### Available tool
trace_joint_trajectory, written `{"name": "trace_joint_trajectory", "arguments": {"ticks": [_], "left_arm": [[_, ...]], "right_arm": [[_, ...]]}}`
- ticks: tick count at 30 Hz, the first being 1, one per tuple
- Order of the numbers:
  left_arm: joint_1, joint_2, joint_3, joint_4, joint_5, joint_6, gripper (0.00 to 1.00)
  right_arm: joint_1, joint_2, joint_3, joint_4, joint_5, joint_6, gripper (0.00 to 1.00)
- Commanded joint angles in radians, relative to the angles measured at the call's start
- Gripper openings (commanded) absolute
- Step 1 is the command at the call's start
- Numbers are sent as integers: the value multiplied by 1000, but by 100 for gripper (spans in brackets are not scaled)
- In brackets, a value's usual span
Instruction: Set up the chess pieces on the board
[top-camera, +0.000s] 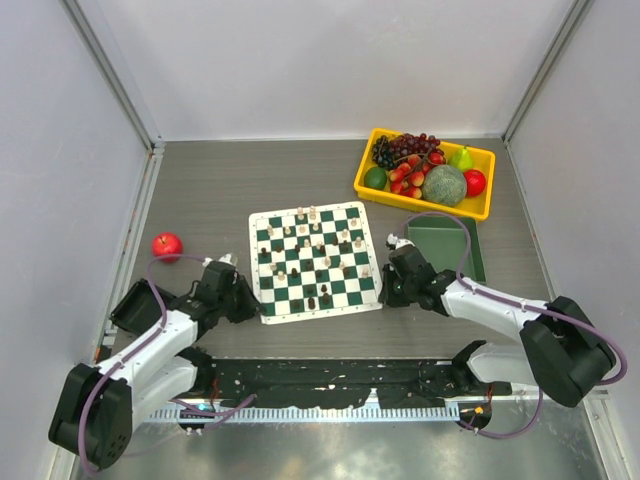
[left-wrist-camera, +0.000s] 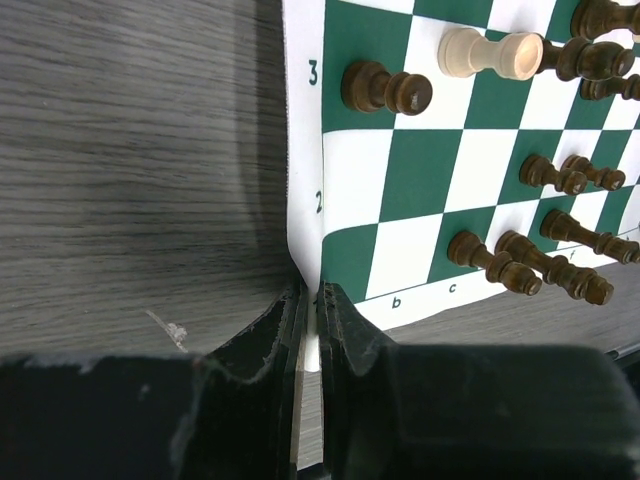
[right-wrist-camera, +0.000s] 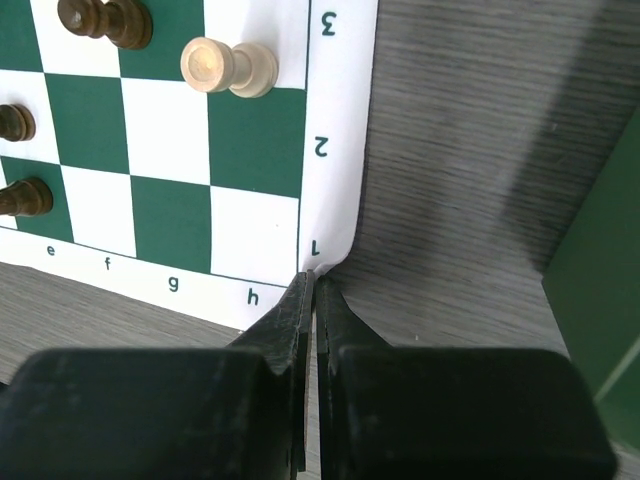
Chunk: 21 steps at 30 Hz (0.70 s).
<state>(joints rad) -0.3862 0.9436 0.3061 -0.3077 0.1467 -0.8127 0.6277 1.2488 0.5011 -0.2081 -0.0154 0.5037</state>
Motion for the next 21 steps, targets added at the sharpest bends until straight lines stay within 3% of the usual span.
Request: {"name": "trace_joint_trajectory", "arguments": {"ticks": [1, 9, 15, 21], "left_arm": [[-16, -5, -56, -154, -39, 1, 17], [-17, 4, -44, -154, -41, 3, 24], [-19, 8, -44, -139, -7, 3, 38], [-19, -48, -33, -192, -16, 10, 52]], "right_arm": [[7, -35, -36, -100, 54, 6, 5], [6, -52, -24, -116, 68, -5, 10], [7, -55, 33, -145, 98, -27, 23], [7, -92, 105, -200, 134, -45, 41]]}}
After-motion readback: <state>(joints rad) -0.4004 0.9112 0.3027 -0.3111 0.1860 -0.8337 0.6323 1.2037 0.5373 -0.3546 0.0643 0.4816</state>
